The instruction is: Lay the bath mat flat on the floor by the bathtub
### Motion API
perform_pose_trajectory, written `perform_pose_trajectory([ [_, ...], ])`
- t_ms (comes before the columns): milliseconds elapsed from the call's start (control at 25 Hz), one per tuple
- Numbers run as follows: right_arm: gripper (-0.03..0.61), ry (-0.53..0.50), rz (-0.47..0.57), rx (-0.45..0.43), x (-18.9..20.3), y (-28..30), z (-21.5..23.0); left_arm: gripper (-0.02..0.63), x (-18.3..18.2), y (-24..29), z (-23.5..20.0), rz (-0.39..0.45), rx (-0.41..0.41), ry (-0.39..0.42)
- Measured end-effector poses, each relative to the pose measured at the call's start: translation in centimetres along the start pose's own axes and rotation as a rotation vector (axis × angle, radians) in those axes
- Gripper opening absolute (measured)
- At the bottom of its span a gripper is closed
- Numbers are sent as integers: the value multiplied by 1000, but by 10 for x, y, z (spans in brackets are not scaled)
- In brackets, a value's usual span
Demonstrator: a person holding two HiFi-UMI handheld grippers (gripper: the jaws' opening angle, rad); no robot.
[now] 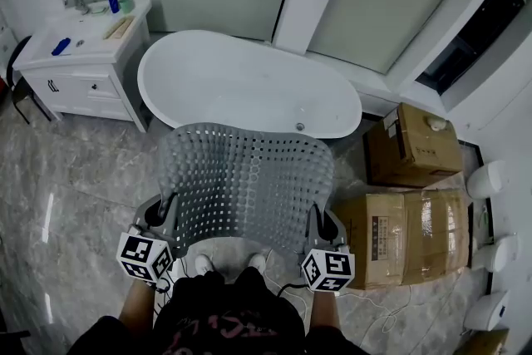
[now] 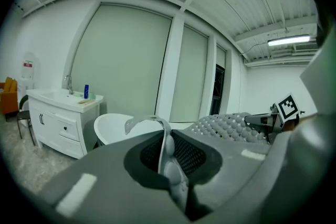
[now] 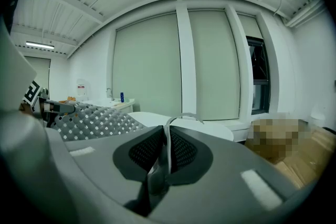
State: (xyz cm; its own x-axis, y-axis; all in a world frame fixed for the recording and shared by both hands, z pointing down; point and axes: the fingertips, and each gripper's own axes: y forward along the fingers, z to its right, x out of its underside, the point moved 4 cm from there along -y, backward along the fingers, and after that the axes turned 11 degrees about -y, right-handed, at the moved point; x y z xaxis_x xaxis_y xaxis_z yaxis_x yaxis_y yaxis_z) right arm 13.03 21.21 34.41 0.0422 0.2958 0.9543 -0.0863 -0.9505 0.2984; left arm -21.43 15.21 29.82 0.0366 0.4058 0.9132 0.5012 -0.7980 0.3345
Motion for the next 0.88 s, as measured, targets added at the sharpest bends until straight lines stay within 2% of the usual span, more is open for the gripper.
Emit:
perform_pose_trajectory([
  [360,51,-18,-15,39,-5,-9,-26,17,1,-16,-22,-14,41,-10],
  [560,52,-61,-27,41,-7,-13,-40,17,4,-20,-30,-31,61,-8],
  [880,54,-75,-48,44,0,-12,-40,17,14,-9,-30,-62,78,-21],
])
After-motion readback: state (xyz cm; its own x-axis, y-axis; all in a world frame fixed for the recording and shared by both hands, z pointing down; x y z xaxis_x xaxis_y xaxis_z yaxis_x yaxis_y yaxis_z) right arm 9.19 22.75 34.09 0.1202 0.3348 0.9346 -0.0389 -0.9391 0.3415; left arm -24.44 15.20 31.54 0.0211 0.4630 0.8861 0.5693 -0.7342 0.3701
